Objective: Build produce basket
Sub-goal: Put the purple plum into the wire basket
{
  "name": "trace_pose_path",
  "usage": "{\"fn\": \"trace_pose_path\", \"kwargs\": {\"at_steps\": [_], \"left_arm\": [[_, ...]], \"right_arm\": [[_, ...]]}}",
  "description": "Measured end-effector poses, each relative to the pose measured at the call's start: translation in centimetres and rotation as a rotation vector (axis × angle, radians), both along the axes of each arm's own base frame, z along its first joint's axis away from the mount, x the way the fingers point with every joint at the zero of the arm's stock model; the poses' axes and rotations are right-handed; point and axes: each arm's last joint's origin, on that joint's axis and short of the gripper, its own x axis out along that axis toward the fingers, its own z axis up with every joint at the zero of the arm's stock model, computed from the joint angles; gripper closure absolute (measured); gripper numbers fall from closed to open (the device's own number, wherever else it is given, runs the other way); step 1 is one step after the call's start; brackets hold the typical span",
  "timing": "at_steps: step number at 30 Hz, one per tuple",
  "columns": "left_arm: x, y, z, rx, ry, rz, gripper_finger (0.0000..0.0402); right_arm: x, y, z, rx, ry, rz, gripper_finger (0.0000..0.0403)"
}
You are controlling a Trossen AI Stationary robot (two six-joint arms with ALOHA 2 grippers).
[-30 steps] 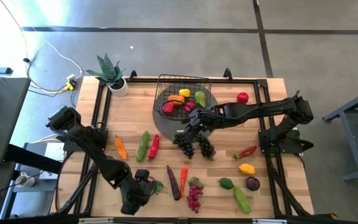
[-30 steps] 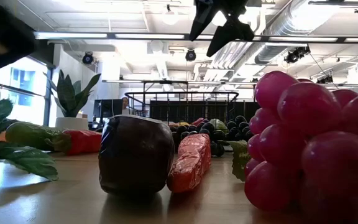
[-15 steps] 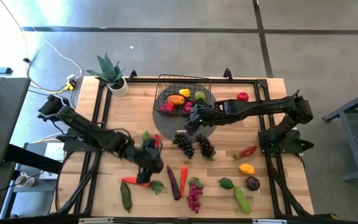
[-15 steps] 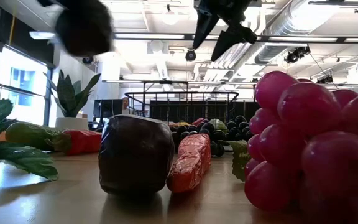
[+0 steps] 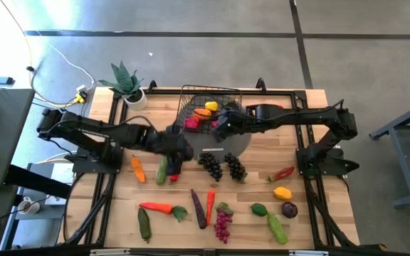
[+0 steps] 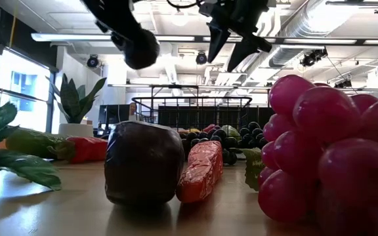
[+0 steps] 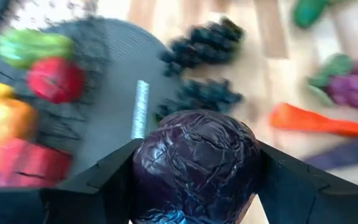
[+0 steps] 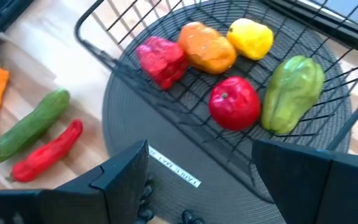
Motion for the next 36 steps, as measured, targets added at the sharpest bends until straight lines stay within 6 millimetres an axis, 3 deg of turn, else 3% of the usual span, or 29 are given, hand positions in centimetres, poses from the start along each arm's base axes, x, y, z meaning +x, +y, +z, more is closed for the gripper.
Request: {"fn": "trace_pose_path", "kwargs": {"at_steps": [11, 17, 25, 36], "left_arm": [[-0.8, 7.1, 0.4, 0.113, -0.011, 0.153, 0.0147], [-1.4, 10.0, 0.8, 0.156, -0.05, 0.225, 0.0147], [-1.6, 12.4, 1.9, 0.283, -0.139, 0.26, 0.0123], [-1.7, 13.9, 2.3, 0.332, -0.193, 0.317, 0.0102]], "right_arm": [[-0.4, -2.7, 0.0, -0.02, -0.005, -0.116, 0.0132], [-0.6, -3.7, 0.0, -0.011, -0.013, -0.161, 0.0132], [-0.9, -4.9, 0.0, -0.012, -0.012, -0.197, 0.0132], [-1.6, -7.1, 0.0, -0.032, 0.011, -0.222, 0.0132]]}}
